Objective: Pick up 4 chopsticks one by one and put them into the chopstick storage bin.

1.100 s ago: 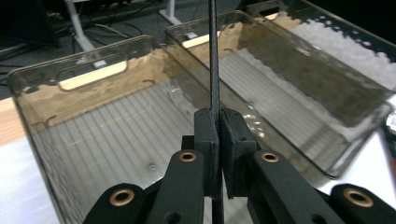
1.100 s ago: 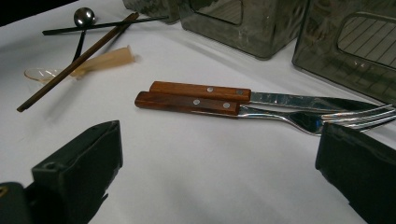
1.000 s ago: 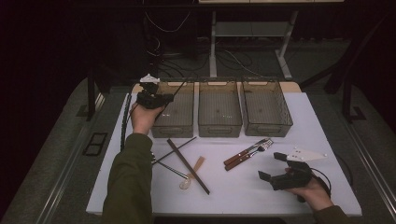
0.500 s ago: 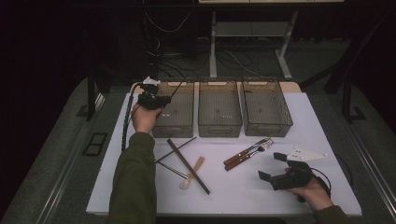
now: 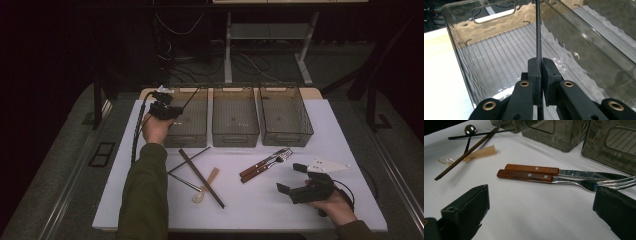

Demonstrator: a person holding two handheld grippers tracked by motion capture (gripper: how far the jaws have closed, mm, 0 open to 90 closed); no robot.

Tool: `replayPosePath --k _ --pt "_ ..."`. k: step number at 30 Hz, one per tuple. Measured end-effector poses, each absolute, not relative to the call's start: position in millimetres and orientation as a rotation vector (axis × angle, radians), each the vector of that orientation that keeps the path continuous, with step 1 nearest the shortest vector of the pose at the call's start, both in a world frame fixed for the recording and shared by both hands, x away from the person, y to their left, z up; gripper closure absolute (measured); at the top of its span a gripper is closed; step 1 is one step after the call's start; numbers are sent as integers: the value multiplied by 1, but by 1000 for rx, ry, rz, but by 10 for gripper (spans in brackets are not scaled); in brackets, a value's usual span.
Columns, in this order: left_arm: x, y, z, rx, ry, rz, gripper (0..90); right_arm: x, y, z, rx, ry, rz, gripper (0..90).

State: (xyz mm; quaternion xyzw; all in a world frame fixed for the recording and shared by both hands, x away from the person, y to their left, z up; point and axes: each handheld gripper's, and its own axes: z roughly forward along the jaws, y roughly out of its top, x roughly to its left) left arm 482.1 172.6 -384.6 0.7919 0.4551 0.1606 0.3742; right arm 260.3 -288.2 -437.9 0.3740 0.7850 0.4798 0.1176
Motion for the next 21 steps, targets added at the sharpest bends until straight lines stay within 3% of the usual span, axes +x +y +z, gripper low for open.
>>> replayPosePath --k 6,21 --pt "483 172 -387 2036 1180 391 840 260 -288 -438 1093 2296 1404 9" --pt "475 173 -379 2035 1102 439 542 260 -288 -438 1098 2290 1405 9"
